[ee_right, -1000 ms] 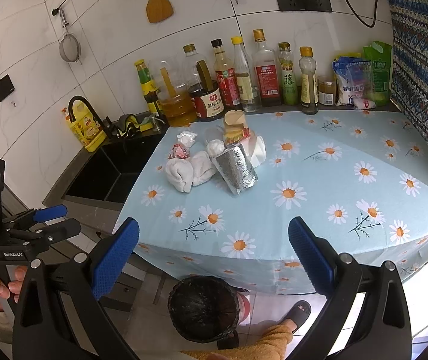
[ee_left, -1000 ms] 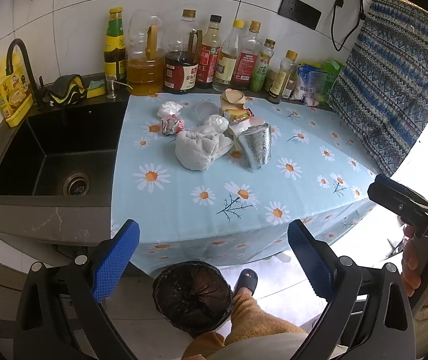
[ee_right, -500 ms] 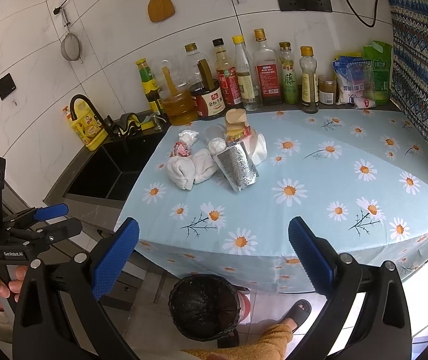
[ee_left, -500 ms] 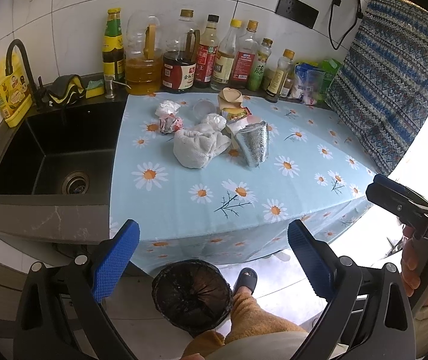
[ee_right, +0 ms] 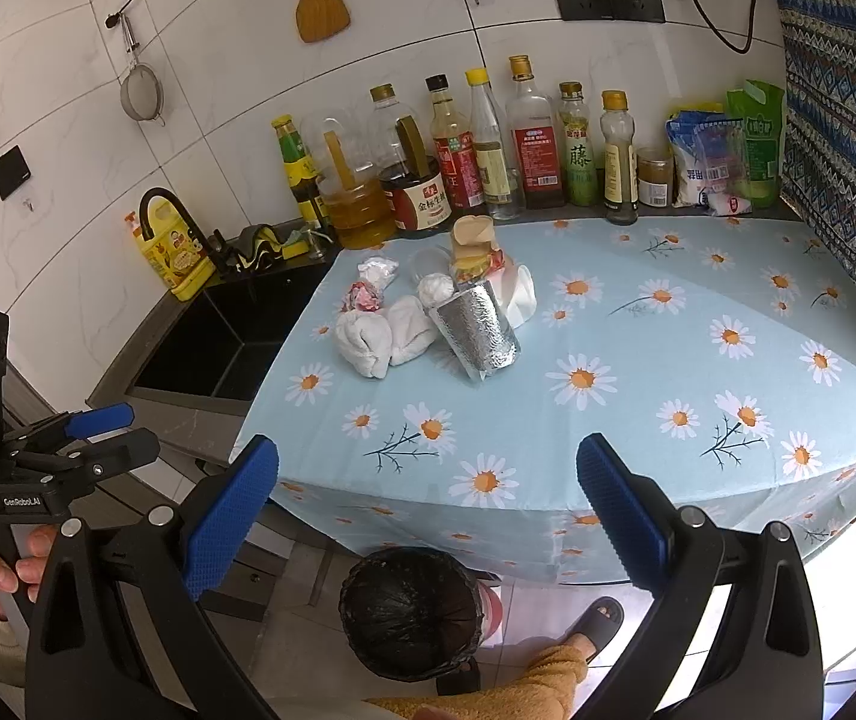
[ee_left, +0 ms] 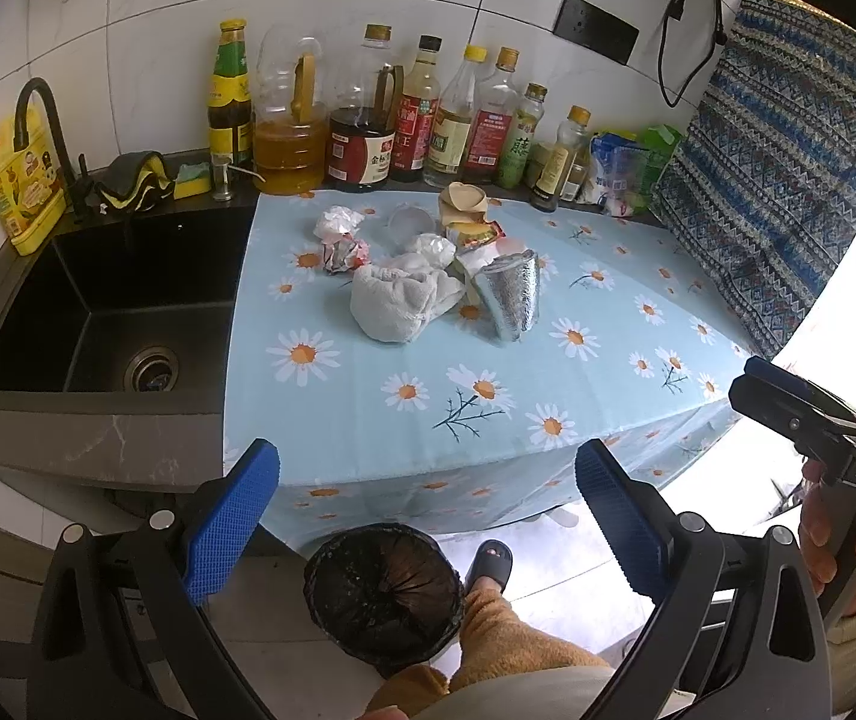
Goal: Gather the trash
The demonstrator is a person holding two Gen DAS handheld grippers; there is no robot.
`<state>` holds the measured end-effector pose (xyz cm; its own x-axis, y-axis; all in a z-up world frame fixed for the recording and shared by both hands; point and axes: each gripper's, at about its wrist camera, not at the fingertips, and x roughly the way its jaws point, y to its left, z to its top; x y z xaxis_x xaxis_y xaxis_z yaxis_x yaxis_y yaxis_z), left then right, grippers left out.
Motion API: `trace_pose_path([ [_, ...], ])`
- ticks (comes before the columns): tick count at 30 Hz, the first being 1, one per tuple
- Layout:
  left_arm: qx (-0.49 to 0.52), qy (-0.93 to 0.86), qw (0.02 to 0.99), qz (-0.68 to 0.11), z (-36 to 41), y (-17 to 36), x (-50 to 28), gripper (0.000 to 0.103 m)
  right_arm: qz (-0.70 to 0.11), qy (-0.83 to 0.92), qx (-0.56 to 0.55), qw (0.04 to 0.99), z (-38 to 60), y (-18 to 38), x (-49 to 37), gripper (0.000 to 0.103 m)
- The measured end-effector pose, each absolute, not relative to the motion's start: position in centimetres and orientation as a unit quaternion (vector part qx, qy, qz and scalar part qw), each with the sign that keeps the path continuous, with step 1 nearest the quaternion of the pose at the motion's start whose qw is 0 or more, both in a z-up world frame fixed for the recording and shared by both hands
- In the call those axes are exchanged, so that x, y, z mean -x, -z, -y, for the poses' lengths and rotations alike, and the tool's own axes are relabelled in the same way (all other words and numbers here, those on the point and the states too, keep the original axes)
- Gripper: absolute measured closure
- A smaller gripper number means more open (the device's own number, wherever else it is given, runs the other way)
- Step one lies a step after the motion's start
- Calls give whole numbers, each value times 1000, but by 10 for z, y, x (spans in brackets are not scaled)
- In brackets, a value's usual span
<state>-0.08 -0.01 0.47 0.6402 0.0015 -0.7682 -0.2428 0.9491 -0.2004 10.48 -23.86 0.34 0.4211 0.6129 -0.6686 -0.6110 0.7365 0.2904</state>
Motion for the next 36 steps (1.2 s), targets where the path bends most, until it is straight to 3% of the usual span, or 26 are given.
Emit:
trace_pose_path([
  [36, 190, -47, 873, -447, -22, 18, -9, 7, -422, -348, 13, 837, 215, 4, -109, 4],
])
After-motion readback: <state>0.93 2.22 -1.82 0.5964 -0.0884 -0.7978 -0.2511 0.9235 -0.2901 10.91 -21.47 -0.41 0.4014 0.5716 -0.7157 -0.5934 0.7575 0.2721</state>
